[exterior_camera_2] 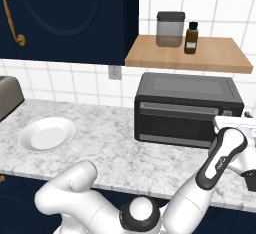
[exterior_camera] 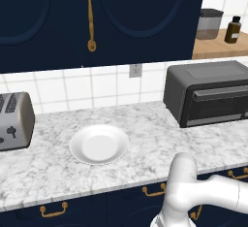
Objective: Pick up the kebab skewer and baguette bread, and place them inside the toaster oven. Close the toaster oven door and start by setting the timer.
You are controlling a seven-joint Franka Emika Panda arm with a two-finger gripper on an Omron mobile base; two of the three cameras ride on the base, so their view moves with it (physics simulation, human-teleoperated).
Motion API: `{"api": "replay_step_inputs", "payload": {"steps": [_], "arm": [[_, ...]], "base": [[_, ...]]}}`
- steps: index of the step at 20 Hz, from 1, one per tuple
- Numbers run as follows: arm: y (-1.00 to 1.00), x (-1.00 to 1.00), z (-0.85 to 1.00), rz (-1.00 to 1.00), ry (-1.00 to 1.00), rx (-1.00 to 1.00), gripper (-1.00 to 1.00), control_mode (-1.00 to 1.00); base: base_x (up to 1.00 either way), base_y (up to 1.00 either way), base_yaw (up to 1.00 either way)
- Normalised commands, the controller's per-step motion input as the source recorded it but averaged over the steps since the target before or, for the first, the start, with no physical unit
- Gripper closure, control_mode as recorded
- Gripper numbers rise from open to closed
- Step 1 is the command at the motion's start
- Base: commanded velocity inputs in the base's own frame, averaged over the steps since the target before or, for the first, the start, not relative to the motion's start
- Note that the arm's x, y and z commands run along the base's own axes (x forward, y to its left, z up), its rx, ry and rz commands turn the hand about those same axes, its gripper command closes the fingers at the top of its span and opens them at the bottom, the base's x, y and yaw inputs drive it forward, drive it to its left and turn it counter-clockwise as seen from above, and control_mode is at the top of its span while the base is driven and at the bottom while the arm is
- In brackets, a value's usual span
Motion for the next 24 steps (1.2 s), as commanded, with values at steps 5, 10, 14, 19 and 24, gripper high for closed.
{"api": "replay_step_inputs", "payload": {"steps": [5,10,14,19,24], "arm": [[-0.10,-0.23,-0.07,0.00,0.00,0.00,-1.00,-1.00],[0.02,-0.12,0.00,0.00,0.00,0.00,-1.00,-1.00],[0.21,0.03,-0.04,0.00,0.00,0.00,-1.00,-1.00],[0.04,0.06,-0.14,0.00,0.00,0.00,-1.00,-1.00],[-0.02,0.24,0.00,0.00,0.00,-0.01,-1.00,-1.00]], "base": [[0.00,0.00,0.00],[0.00,0.00,0.00],[0.00,0.00,0.00],[0.00,0.00,0.00],[0.00,0.00,0.00]]}}
